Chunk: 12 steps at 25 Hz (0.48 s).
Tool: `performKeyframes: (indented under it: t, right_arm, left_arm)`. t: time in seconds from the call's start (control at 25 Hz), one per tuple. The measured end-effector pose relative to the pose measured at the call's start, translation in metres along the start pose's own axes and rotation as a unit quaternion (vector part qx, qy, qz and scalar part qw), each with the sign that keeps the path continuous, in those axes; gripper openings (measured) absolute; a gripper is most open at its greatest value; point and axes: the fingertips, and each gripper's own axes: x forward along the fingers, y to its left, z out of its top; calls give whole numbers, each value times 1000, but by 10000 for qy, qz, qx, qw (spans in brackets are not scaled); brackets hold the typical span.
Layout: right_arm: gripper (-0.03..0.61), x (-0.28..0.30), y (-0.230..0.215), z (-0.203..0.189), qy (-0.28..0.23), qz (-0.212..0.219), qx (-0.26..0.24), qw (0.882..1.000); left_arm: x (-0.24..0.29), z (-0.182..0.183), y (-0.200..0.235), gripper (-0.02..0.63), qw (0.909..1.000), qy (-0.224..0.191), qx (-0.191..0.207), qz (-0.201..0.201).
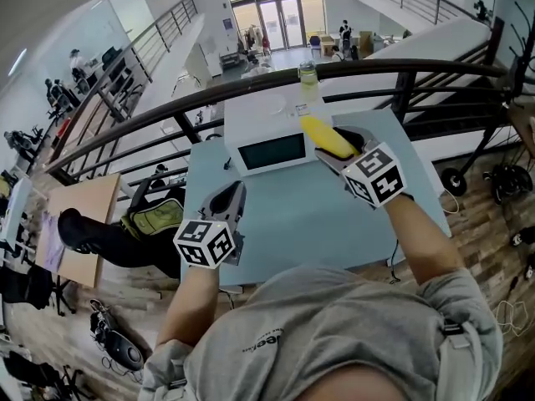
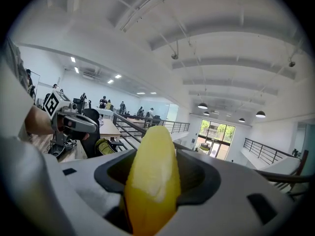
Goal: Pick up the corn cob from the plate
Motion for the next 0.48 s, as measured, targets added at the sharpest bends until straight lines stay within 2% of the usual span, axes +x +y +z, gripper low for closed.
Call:
performKeyframes:
  t: [0.2, 0.48]
  right_arm:
    - [259, 23, 26, -20, 199, -40, 37, 9998]
    - [259, 62, 75, -89, 697, 299, 229, 9969]
  left_arm:
    - [-9, -34, 30, 18, 9998, 124, -57, -120]
    - [-12, -122, 51, 18, 9964, 654, -458, -269]
